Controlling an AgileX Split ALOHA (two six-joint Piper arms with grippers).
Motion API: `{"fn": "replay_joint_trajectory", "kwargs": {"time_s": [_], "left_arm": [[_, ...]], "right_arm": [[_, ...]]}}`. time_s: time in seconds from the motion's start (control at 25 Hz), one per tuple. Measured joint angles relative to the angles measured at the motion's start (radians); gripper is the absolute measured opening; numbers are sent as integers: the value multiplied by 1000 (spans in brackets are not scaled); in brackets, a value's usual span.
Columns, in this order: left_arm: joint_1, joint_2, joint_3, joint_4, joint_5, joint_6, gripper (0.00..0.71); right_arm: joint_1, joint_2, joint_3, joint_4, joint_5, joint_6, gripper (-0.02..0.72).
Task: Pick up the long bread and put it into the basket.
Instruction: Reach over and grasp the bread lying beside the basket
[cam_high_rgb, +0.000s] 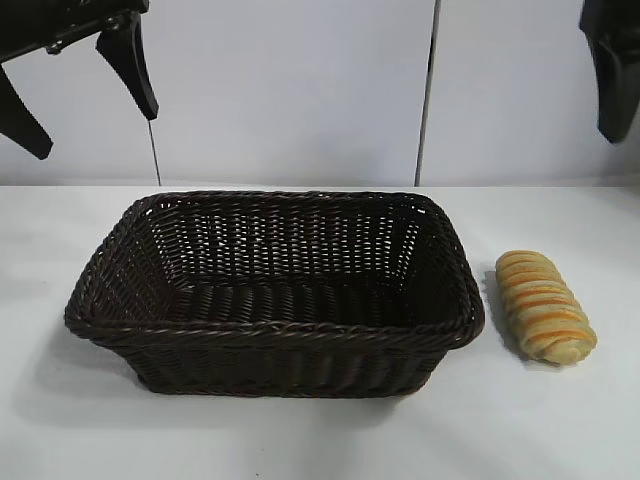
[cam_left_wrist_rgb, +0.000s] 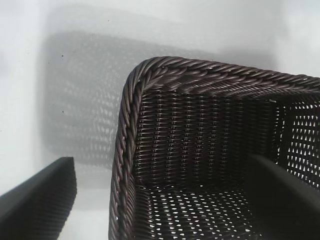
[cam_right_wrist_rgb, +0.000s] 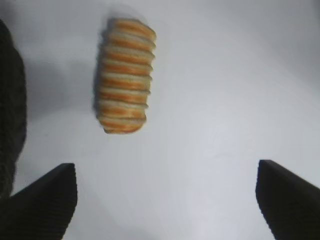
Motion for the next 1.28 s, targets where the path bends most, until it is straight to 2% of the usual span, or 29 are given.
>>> {"fn": "replay_joint_trajectory", "kwargs": {"time_s": [0.12, 0.24, 0.6, 0.72, 1.0, 1.28], "left_arm": [[0, 0, 0, 0, 0, 0, 658], [0, 0, 0, 0, 0, 0, 658], [0, 0, 0, 0, 0, 0, 658], [0, 0, 0, 0, 0, 0, 658], [0, 0, 0, 0, 0, 0, 658], [0, 0, 0, 0, -12, 0, 658]], "right_arm": [[0, 0, 48, -24, -133, 59, 695], [0, 17, 60, -35, -207, 117, 695], [0, 189, 63, -32, -343, 158, 695], [0, 239, 63, -19, -400, 184, 695], [0, 324, 63, 13, -491, 192, 695], [0, 376, 63, 17, -549, 221, 506]]}}
